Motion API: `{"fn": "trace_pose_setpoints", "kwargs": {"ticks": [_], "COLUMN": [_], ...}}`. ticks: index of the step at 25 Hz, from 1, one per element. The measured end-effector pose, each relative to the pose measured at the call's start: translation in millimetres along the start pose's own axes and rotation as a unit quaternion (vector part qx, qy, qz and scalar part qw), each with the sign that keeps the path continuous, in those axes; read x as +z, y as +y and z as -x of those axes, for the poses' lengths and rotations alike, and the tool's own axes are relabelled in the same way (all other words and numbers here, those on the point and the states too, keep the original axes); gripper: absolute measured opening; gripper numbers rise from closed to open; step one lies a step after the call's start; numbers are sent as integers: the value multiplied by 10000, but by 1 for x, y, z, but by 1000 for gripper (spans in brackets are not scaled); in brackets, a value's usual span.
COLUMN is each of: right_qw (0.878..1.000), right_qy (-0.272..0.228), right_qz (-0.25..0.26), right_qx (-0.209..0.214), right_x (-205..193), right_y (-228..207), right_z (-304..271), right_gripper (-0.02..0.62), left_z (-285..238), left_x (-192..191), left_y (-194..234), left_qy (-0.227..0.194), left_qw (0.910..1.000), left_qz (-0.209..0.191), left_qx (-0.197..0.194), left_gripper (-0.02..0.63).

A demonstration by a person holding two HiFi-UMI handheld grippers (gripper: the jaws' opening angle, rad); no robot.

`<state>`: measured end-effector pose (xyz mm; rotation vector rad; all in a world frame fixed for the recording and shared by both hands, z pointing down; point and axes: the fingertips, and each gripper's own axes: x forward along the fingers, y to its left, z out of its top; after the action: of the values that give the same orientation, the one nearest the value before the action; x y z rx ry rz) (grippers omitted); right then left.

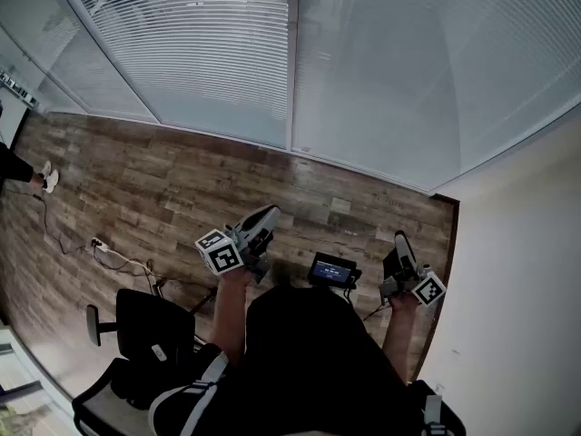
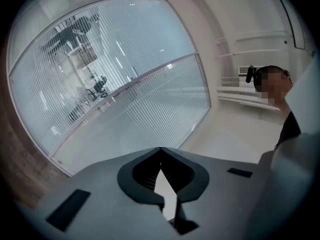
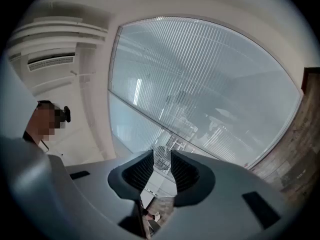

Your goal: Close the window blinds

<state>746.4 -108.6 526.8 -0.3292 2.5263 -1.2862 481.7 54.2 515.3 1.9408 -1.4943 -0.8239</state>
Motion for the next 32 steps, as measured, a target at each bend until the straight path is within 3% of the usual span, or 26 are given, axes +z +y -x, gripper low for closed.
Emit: {"fn": "trace_pose_setpoints", "kwargs": {"ticks": [9,19,25,32], "right_qw": [9998,9975,9898,9728], "right_qy": [169,614,1282,1993], "right_qz": [74,194,64,-191], "right_qx": [104,290,613,1163], "right_x": [-23,-62,-100,-156], "right_y": [9,40,41,36], "right_z": [-29,-101,-171,-313], "right_gripper": [117,117,117,117], "left_z": [20,79,138,189], "left_x": [18,80,121,187], "left_y": [17,47,75,133], "left_qy": [-203,-833,-1595,-2293], "left_qw": [9998,9964,9849,9648], "left_qz": [9,-25,-130,-209], "left_qx": [-68,139,665,1271], "left_gripper": [6,6,6,6]}}
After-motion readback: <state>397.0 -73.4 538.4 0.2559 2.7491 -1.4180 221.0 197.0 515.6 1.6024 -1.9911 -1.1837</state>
